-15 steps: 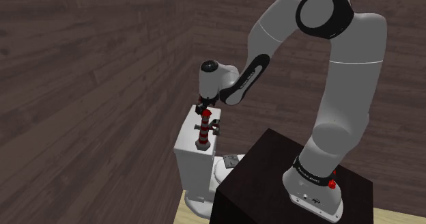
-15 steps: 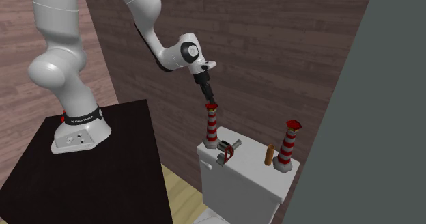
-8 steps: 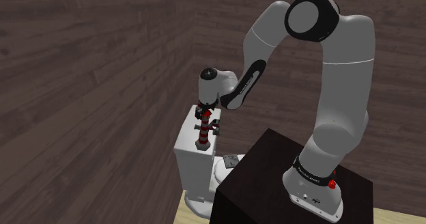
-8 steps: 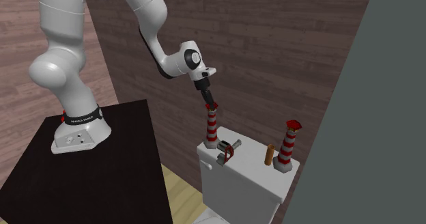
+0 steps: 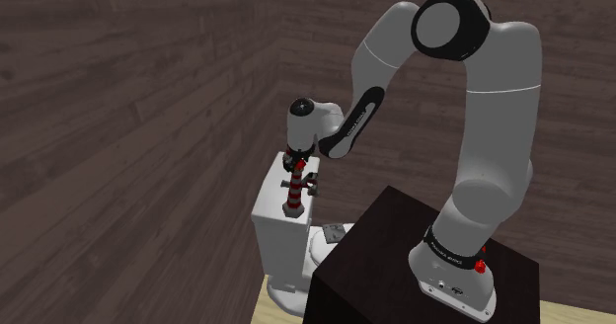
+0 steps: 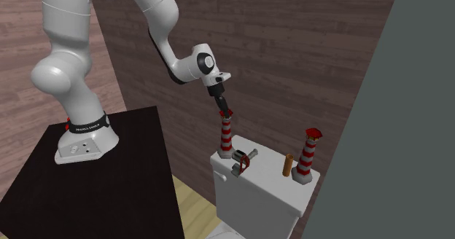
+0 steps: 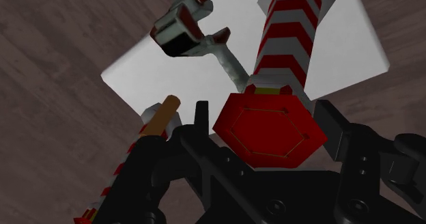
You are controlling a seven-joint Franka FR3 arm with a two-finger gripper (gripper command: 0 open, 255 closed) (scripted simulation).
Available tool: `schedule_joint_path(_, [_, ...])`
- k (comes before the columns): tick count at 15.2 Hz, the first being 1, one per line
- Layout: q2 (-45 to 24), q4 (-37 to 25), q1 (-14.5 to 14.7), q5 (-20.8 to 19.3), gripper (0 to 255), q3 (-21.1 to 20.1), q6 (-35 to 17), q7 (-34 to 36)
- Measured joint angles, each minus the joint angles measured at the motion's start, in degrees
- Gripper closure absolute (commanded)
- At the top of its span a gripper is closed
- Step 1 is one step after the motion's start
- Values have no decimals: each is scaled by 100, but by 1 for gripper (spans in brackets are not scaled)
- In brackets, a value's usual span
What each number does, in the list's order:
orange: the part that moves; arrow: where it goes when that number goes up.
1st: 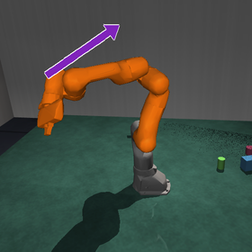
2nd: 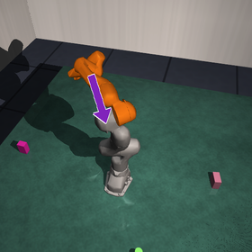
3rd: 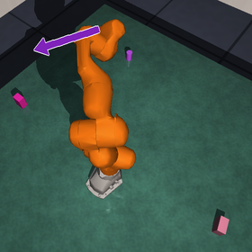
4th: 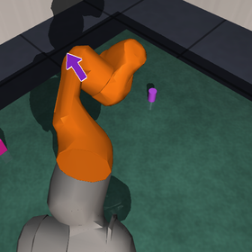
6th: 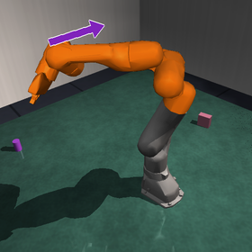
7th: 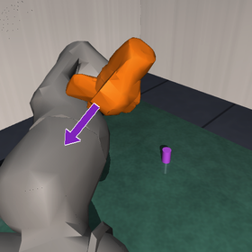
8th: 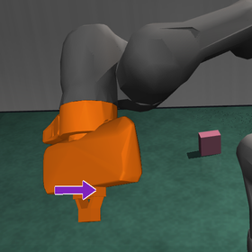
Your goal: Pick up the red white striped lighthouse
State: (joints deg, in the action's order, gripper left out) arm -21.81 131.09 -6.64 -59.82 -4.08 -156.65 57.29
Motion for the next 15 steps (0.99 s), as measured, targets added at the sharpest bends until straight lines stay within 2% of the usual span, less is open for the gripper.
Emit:
schedule_joint_path(4, [70, 21, -26, 99, 255, -43, 40, -99])
schedule_joint_path(15, [866, 248, -259, 1059, 255, -399, 445, -1050])
